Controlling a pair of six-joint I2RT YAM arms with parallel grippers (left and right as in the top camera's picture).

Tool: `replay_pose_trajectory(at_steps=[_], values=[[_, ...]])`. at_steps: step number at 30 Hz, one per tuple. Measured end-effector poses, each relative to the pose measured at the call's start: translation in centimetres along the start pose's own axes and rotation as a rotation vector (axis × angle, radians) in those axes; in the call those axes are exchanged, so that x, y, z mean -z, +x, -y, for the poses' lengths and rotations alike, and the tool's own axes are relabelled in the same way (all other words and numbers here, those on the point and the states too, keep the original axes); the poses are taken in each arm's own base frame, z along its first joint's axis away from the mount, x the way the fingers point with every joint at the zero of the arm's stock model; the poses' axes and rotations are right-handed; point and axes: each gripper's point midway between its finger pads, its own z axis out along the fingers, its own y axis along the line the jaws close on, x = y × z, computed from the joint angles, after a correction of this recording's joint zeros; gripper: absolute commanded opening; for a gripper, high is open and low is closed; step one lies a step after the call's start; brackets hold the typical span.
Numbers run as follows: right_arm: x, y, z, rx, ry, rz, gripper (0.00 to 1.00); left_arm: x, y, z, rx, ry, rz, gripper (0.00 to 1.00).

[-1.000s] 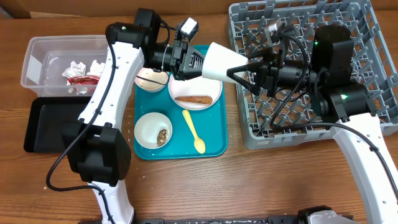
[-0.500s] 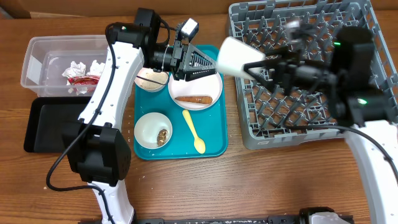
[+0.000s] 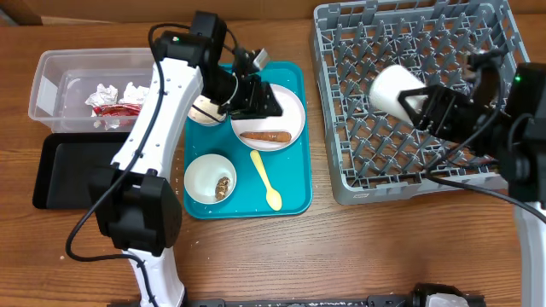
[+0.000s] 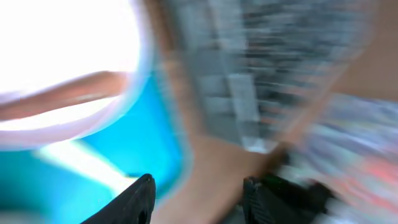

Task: Sort waste into correct bins and load items into the dishwasher
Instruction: 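Place the white cup upside down in the dish rack with right gripper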

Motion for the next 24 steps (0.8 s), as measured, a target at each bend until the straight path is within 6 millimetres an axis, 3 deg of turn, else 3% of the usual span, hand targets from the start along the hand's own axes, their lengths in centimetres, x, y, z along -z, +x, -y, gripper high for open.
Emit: replay_pose_trajectory(at_steps=[4, 7, 10, 17, 24], values=[[0.8, 0.4, 2.4, -0.048, 0.168, -0.030, 0.50, 0.0, -0.1, -4.0, 0.027, -0.289, 0.012, 0.48], [-0.2, 1.7, 4.8, -0.090, 0.274, -0.116, 0.50, 0.4, -0.3, -5.7, 0.026, -0.428, 0.030, 0.48], [-2.6, 3.6, 7.0, -0.121, 0.366, -0.254, 0.50, 0.8, -0.6, -6.6, 0.027, -0.504, 0.046, 0.47], [-7.4, 8.4, 9.3, -0.109, 0.547, -0.528, 0.50, 1.4, -0.8, -7.5, 0.029, -0.577, 0.060, 0.48], [-8.7, 10.3, 10.4, -0.102, 0.643, -0.622, 0.50, 1.6, -0.8, -7.9, 0.028, -0.599, 0.063, 0.48]])
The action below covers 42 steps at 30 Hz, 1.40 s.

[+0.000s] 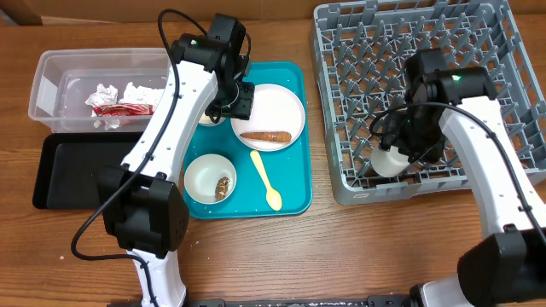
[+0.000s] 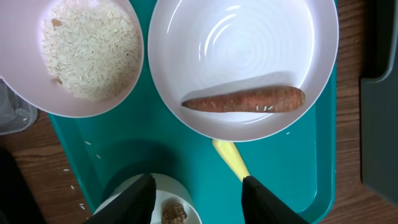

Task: Sort waste into correct bins and load items into the dishwasher
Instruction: 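Place the white cup upside down in the dish rack with right gripper, then reach the right gripper to the tray and grasp the yellow spoon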

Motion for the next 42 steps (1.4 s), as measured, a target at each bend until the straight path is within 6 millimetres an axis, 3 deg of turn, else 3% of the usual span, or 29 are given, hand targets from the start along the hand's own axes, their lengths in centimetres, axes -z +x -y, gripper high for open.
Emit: replay_pose_trajectory(at_steps=[4, 9, 21, 25, 31, 37, 42], values=[[-1.2, -0.2, 0.2, -0.011, 0.033, -0.037, 0.51, 0.0, 0.0, 0.0, 0.000, -0.001, 0.000, 0.48], [-2.1, -0.5, 0.1, -0.015, 0.040, -0.051, 0.72, 0.0, 0.0, 0.0, 0.000, -0.001, 0.000, 0.50], [-2.0, -0.5, 0.1, -0.017, 0.039, -0.049, 0.73, 0.0, 0.0, 0.0, 0.001, -0.001, 0.000, 0.47], [-0.7, -1.5, -0.8, 0.000, -0.001, -0.010, 0.73, 0.0, 0.0, 0.0, 0.003, -0.001, 0.000, 0.49], [2.6, -2.0, -4.8, 0.114, -0.136, 0.110, 0.73, 0.0, -0.2, -0.8, 0.056, -0.001, 0.003, 0.49], [3.7, 1.4, -13.3, 0.347, -0.248, 0.181, 0.73, 0.2, -0.4, -2.7, 0.122, -0.003, 0.006, 0.52], [2.4, 5.4, -18.8, 0.468, -0.305, 0.174, 0.71, 0.3, -0.6, -4.8, 0.176, -0.011, 0.011, 0.54]])
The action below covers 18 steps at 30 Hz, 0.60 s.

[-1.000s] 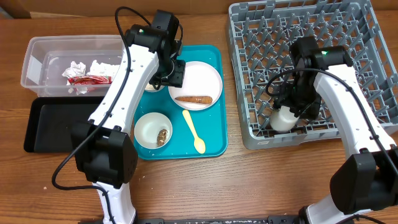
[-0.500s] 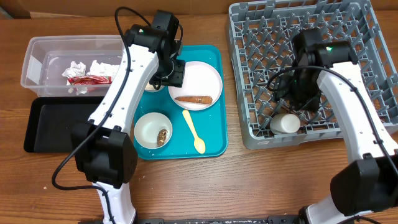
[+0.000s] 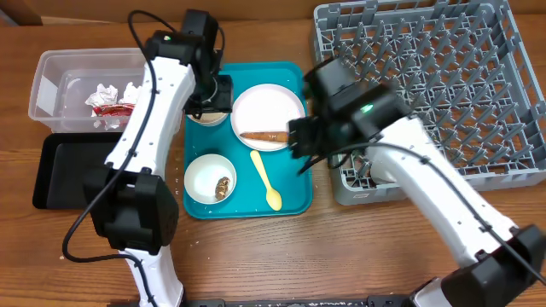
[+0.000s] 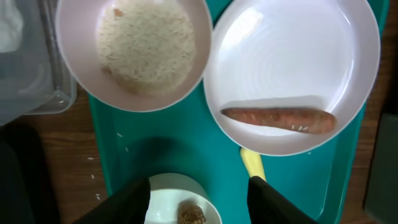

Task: Sort waste into correct bins and load items into the dishwasher
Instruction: 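Reach the right gripper to the tray and grasp the yellow spoon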

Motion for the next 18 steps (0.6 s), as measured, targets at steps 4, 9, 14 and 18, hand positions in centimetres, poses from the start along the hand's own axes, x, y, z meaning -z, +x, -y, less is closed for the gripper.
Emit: replay_pose_trajectory(at_steps=[4, 9, 14, 18], values=[[-4.4, 2.1, -3.0, 0.043, -0.011, -0.063, 0.68, 0.1, -0.4, -1.8, 0.057, -0.007, 0.005, 0.54], [-9.8, 4.9, -4.0, 0.063, 0.039, -0.162, 0.68, 0.3, -0.7, -3.5, 0.097, -0.014, 0.009, 0.54], [-13.9, 6.3, -3.2, 0.056, 0.105, -0.234, 0.66, 0.3, -0.9, -4.0, 0.109, -0.015, 0.014, 0.54], [-16.5, 7.6, -2.0, 0.039, 0.150, -0.299, 0.61, 0.3, -1.1, -3.9, 0.108, -0.013, 0.022, 0.54]])
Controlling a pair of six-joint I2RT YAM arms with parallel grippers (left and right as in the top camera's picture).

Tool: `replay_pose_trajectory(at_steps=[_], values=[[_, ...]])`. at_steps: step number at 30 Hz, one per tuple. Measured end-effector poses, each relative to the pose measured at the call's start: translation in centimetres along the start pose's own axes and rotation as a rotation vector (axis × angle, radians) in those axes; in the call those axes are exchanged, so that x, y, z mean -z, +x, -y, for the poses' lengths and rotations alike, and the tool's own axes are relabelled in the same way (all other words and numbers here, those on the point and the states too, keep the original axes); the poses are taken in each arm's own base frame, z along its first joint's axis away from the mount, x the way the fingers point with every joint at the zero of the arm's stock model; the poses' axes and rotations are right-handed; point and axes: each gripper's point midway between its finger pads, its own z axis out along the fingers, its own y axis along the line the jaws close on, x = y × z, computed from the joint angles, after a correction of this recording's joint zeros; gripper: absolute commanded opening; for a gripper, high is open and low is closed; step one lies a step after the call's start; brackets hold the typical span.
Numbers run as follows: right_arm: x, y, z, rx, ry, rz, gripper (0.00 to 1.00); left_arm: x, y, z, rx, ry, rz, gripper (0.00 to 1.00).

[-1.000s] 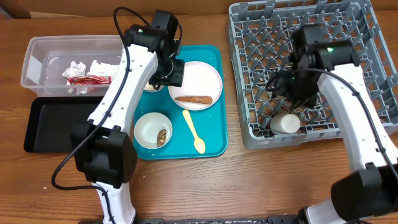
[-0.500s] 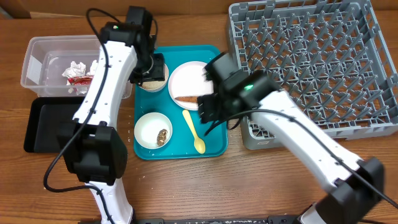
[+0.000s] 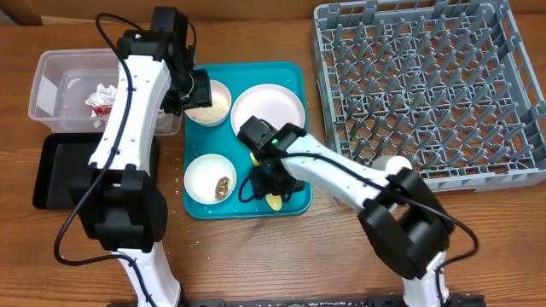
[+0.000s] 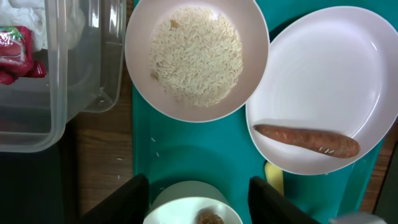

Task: Sort waste into correct bins and load items into the dishwasher
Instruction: 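Reach the right gripper to the tray and grasp the yellow spoon, then carry the yellow spoon right and set it in the dish rack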

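Note:
The teal tray [image 3: 294, 77] holds a bowl of rice [image 4: 196, 59], a white plate [image 4: 323, 74] with a carrot [image 4: 305, 142], a yellow spoon [image 3: 274, 202] and a small bowl [image 3: 211, 179] of brown scraps. My left gripper [image 4: 198, 205] hangs open above the tray's left side, between the rice bowl and the small bowl, holding nothing. My right gripper [image 3: 270, 182] is down at the spoon near the tray's front; its fingers are hidden under the wrist. A white cup [image 3: 394, 164] lies at the front left of the grey dish rack [image 3: 426, 77].
A clear bin [image 3: 51, 81] with crumpled paper and a red wrapper [image 4: 15, 53] stands left of the tray. A black bin [image 3: 64, 175] lies in front of it. The right arm stretches from the rack's front across the tray.
My right gripper has moved from the tray's right edge down to the yellow spoon at the tray's front. The left wrist has shifted a little left, toward the rice bowl and clear bin.
My right gripper first held the white cup above the rack, then had it low at the rack's front left. Later the cup lay there and the arm was at the tray's edge; now it is at the spoon. The left gripper stayed open over the tray.

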Motion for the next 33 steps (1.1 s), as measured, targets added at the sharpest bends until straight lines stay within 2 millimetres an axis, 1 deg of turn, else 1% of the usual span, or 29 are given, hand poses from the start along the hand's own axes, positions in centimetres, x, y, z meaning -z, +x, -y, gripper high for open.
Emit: replay_pose_trajectory(at_steps=[1, 2, 3, 4, 6, 7, 13, 14, 16, 18, 20, 22, 25, 28, 30, 33], values=[[-0.6, 0.1, 0.2, -0.003, 0.008, -0.012, 0.60, 0.0, 0.0, 0.0, 0.000, 0.000, 0.001, 0.54], [-1.0, 0.2, 0.2, -0.005, 0.013, -0.022, 0.56, 0.0, 0.0, 0.0, 0.000, 0.000, 0.001, 0.54], [-1.3, 0.2, 0.3, -0.006, 0.019, -0.029, 0.54, 0.0, 0.0, 0.0, 0.000, 0.000, 0.001, 0.54], [-1.3, 0.1, 0.2, -0.006, 0.011, -0.024, 0.49, 0.0, 0.0, 0.0, 0.000, 0.000, 0.000, 0.54], [-1.3, -0.3, -0.2, -0.010, -0.013, -0.013, 0.30, 0.0, 0.2, -0.1, 0.001, -0.002, -0.009, 0.55], [-1.3, -0.4, -0.3, -0.015, -0.018, -0.013, 0.26, 0.0, 0.4, -0.1, 0.001, -0.004, -0.016, 0.54], [-1.3, -0.1, -0.2, -0.045, -0.079, -0.069, 0.21, 0.0, 0.8, -0.2, 0.002, -0.008, -0.034, 0.55], [-1.3, 0.1, -0.1, -0.051, -0.085, -0.083, 0.18, 0.0, 0.8, -0.2, 0.002, -0.008, -0.034, 0.55], [-1.3, 0.6, -0.1, -0.057, -0.093, -0.107, 0.08, 0.0, 0.8, -0.2, 0.002, -0.008, -0.034, 0.56], [-1.4, 0.8, -0.3, -0.062, -0.102, -0.122, 0.04, 0.0, 0.8, -0.2, 0.001, -0.007, -0.031, 0.56], [-1.3, 0.9, -0.3, -0.064, -0.106, -0.127, 0.04, 0.0, 0.6, -0.2, 0.001, -0.006, -0.026, 0.56], [-1.1, 1.0, 0.1, -0.069, -0.094, -0.138, 0.04, 0.0, 0.6, -0.2, 0.001, -0.006, -0.026, 0.56], [-0.1, 0.9, 1.0, -0.089, -0.060, -0.153, 0.04, 0.0, 0.7, -0.2, 0.001, -0.006, -0.027, 0.56], [1.5, 0.0, 1.5, -0.089, -0.045, -0.126, 0.04, 0.0, 0.7, -0.2, 0.001, -0.007, -0.028, 0.56], [3.3, -0.7, 1.4, -0.078, -0.050, -0.086, 0.04, 0.0, 0.7, -0.2, 0.001, -0.007, -0.028, 0.57], [7.1, -1.4, 1.1, -0.061, -0.074, 0.002, 0.04, 0.0, 0.7, -0.2, 0.001, -0.007, -0.028, 0.56]])
